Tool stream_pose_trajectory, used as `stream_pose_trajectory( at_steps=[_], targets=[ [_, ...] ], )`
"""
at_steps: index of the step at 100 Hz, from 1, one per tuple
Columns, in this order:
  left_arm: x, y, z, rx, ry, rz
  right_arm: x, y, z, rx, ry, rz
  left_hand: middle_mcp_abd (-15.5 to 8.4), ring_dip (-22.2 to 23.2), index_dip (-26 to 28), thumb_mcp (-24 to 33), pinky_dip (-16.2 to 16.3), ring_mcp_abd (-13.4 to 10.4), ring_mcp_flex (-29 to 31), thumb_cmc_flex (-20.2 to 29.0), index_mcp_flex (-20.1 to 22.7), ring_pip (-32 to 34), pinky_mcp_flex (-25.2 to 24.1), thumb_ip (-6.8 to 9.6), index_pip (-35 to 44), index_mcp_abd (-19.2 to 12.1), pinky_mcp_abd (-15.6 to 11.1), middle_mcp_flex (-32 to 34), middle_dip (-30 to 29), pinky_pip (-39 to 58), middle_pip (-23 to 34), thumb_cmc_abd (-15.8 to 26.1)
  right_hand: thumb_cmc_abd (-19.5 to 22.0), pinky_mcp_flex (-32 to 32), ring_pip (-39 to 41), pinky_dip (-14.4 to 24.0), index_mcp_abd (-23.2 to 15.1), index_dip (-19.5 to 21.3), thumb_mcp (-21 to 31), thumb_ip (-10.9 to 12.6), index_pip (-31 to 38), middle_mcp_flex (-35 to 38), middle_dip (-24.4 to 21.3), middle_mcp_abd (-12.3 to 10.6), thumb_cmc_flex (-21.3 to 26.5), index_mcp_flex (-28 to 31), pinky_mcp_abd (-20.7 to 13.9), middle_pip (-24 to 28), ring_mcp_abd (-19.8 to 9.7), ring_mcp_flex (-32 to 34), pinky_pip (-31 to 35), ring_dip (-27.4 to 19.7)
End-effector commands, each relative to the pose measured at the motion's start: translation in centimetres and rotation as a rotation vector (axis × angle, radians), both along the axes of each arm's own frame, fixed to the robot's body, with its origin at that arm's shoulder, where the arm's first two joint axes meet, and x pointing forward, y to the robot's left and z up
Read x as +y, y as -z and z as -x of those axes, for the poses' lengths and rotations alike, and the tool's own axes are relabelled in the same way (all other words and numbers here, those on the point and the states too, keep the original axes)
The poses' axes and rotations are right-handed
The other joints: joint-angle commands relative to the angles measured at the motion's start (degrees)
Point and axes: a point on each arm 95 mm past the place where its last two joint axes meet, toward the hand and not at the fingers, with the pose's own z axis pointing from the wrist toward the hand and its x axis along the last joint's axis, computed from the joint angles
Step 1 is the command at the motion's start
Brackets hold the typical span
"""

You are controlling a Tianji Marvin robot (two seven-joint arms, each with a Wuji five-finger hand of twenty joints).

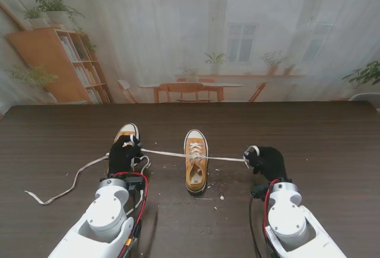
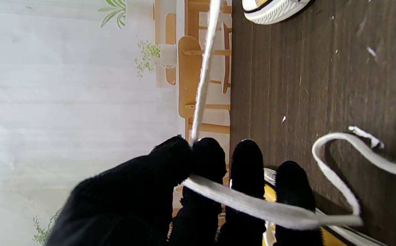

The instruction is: Tie the shoelaces into a bow on the shoes

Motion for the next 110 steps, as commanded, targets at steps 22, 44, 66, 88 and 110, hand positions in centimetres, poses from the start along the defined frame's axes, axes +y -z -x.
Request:
stream_pose_trajectory(
  at_steps=[22, 44, 66, 88, 110],
  targets=[
    [0.9, -0.3, -0.1, 0.006, -0.030, -0.032, -0.7, 1.0, 0.4, 0.026, 0.028, 0.046, -0.91, 0.88, 1.32, -3.18, -0.45, -0.78, 0.71, 4.42, 1.13, 0.97, 0.32, -0.60, 6.66, -2.56, -0.48, -0.16, -0.29, 1.55, 1.19, 3.54, -1.74, 2.14, -1.46, -1.21, 0.22, -0.83, 2.08, 1.19, -0.65, 2.17, -1.13, 0.48, 1.75, 3.50, 1.41, -1.40, 0.20, 2.96, -0.59, -0.39],
    [1.6, -0.1, -0.1, 0.022, -0.040, -0.075, -1.4, 1.2, 0.7, 0.022, 0.045, 0.113, -0.26, 0.83, 0.46, -3.95, -0.59, -0.40, -0.01, 4.95, 1.01, 0.94, -0.62, -0.74, 6.27, -2.04, -0.70, -0.54, -0.43, 1.36, 1.01, 3.56, -2.69, 4.63, -1.31, -1.23, 1.40, 0.16, 2.87, 0.90, 0.18, 1.95, -0.80, 0.75, 2.52, 2.86, 1.32, -0.63, -0.60, 3.60, -0.74, 0.78],
    [2.0, 0.4, -0.2, 0.008, -0.030, -0.151, -1.8, 1.2, 1.1, 0.014, 0.068, 0.177, 0.12, 0.70, -0.87, -5.19, -0.69, -0.20, -0.62, 5.63, 0.80, 0.72, -1.24, -0.97, 6.01, -1.88, -0.86, -0.99, -0.54, 1.15, 0.57, 3.64, -3.24, 5.55, 0.26, 0.49, 3.44, 1.18, 4.01, 1.08, 0.52, 2.40, -0.42, 1.64, 2.78, 3.42, 1.73, 0.44, -0.03, 4.03, 0.16, 2.96],
    [2.4, 1.0, -0.5, -0.022, -0.016, -0.300, -2.3, 1.4, 1.2, 0.011, 0.086, 0.262, 0.51, 0.61, -1.95, -6.26, -0.86, 0.22, -0.79, 6.60, 0.73, 0.75, -1.32, -1.09, 6.16, -1.49, -0.32, -1.15, -0.63, 0.94, 0.45, 3.93, -3.49, 6.38, 0.52, 1.30, 3.87, 1.74, 4.51, 1.14, 0.52, 2.94, -0.45, 1.79, 2.96, 3.84, 1.80, 0.50, -0.13, 4.54, 0.12, 3.48],
    [2.8, 1.4, -0.6, -0.008, -0.035, -0.377, -2.5, 1.6, 1.4, 0.049, 0.099, 0.310, 0.86, 0.59, -2.40, -7.25, -1.18, 0.87, -0.89, 7.74, 0.36, 1.33, -0.97, -1.08, 6.17, -0.53, 0.74, -1.41, -0.58, 0.78, 1.25, 4.46, -3.56, 6.36, -0.78, 1.57, 3.34, 1.25, 4.34, 1.06, 0.21, 3.18, -0.87, 1.41, 3.07, 3.93, 1.95, -0.37, -0.09, 4.66, -0.44, 3.29]
  ],
)
